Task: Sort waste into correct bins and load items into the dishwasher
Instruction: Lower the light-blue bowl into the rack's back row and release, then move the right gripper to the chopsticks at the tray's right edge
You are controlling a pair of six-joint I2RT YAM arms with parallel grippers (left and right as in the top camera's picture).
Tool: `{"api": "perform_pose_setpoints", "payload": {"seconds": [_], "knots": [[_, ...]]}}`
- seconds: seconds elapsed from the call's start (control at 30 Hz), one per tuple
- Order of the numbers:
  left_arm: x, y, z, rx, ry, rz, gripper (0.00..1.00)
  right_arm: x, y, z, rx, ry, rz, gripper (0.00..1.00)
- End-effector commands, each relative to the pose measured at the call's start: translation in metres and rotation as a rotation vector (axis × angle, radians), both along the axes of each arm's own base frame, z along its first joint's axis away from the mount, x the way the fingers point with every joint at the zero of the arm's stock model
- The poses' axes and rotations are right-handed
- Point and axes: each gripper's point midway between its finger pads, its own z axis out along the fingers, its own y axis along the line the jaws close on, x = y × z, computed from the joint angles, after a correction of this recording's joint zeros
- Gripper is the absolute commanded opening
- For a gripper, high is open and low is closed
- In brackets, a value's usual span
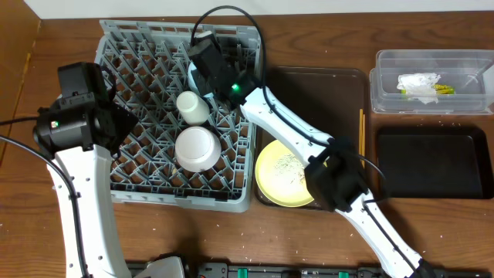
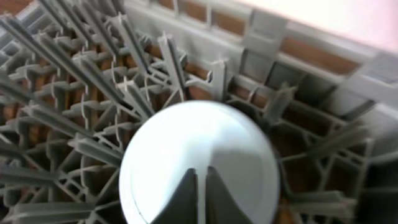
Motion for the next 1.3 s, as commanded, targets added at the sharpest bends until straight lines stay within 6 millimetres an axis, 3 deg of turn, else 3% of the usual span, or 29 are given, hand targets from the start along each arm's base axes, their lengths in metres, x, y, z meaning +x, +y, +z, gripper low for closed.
{"api": "perform_pose_setpoints", "payload": {"seconds": [0.0,0.03,0.1,0.2,0.3,0.4,0.6,0.73,0.8,0.9,1.03,1.07,1.13,1.27], "knots": [[0.0,0.002,0.006,0.003,-0.021,0.017,0.98,0.005,-0.023,0.092,0.088,-0.094,-0.059,0.5],[0.0,0.002,0.006,0.003,-0.021,0.017,0.98,0.004,-0.031,0.106,0.094,-0.098,-0.069,0.64],[0.0,0.002,0.006,0.003,-0.02,0.017,0.98,0.004,-0.049,0.125,0.093,-0.099,-0.088,0.74],[0.0,0.002,0.006,0.003,-0.021,0.017,0.98,0.001,-0.082,0.145,0.069,-0.072,-0.126,0.99],[0.0,0.002,0.006,0.003,-0.021,0.017,0.98,-0.007,-0.125,0.153,0.007,-0.011,-0.171,0.99],[0.0,0.002,0.006,0.003,-0.021,0.017,0.98,-0.017,-0.177,0.148,-0.082,0.087,-0.231,0.99],[0.0,0.002,0.006,0.003,-0.02,0.017,0.98,-0.056,-0.289,0.117,-0.306,0.368,-0.369,0.99],[0.0,0.002,0.006,0.003,-0.021,0.017,0.98,-0.089,-0.338,0.095,-0.375,0.591,-0.414,0.99],[0.0,0.002,0.006,0.003,-0.021,0.017,0.98,-0.099,-0.347,0.088,-0.358,0.669,-0.4,0.99],[0.0,0.002,0.006,0.003,-0.02,0.017,0.98,-0.11,-0.338,0.072,-0.296,0.776,-0.271,0.99],[0.0,0.002,0.006,0.003,-0.021,0.017,0.98,-0.129,-0.347,0.039,-0.353,0.9,-0.26,0.99],[0.0,0.002,0.006,0.003,-0.021,0.017,0.98,-0.138,-0.351,0.021,-0.393,0.954,-0.255,0.97],[0.0,0.002,0.006,0.003,-0.021,0.017,0.98,-0.147,-0.355,0.005,-0.424,1.001,-0.257,0.83],[0.0,0.002,0.006,0.003,-0.021,0.017,0.98,-0.159,-0.358,-0.023,-0.444,1.063,-0.266,0.74]]}}
